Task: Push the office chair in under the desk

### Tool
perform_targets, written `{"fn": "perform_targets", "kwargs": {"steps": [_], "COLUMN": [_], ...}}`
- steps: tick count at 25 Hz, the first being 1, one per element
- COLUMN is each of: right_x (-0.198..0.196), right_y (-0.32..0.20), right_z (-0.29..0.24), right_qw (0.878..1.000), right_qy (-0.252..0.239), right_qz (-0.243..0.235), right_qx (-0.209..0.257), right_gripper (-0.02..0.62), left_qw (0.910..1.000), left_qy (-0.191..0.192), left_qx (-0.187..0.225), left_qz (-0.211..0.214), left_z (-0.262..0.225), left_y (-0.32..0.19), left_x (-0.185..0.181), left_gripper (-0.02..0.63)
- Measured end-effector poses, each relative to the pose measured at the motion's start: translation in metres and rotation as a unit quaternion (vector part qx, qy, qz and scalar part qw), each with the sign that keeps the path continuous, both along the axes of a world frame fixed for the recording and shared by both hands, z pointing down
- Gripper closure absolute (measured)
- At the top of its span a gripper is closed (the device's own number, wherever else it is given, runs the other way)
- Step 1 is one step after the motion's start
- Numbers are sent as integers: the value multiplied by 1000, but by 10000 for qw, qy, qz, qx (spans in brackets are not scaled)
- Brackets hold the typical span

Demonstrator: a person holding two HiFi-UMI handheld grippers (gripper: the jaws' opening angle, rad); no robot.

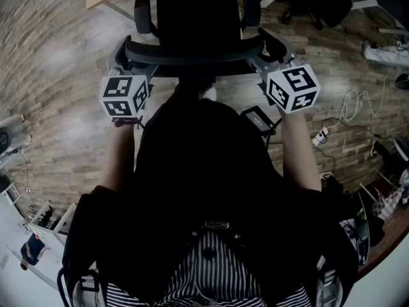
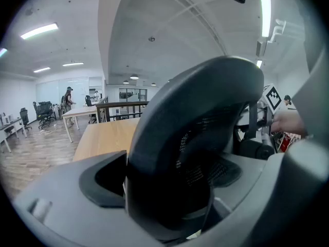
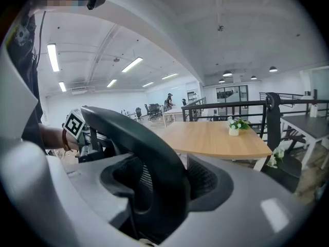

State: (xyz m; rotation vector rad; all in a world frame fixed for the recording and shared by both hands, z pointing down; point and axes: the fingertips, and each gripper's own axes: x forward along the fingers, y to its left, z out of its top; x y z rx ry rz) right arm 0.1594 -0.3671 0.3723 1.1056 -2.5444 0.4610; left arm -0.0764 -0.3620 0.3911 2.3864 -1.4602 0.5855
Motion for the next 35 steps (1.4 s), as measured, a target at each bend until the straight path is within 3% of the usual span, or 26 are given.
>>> {"fn": "perform_targets", "kwargs": {"steps": [17,27,35], "right_x": [1,-42,-72], "right_y": [-123,-190,-235], "right_z": [2,0,-1], "right_qw": [9997,9997,9999], "right_qy": [79,111,36], "right_qz": [-135,-41,8], "right_qx": [-189,-219,-137], "right_gripper": [328,328,328], "left_qw": [9996,9997,9991], "left_qy": [106,177,275], "left_qx": [274,137,315], "left_qz": [-10,75,118], "left_z": [0,0,-1], "left_y": [-105,-175,-219], "left_x": [3,-41,-70], "left_gripper": [154,161,163]}}
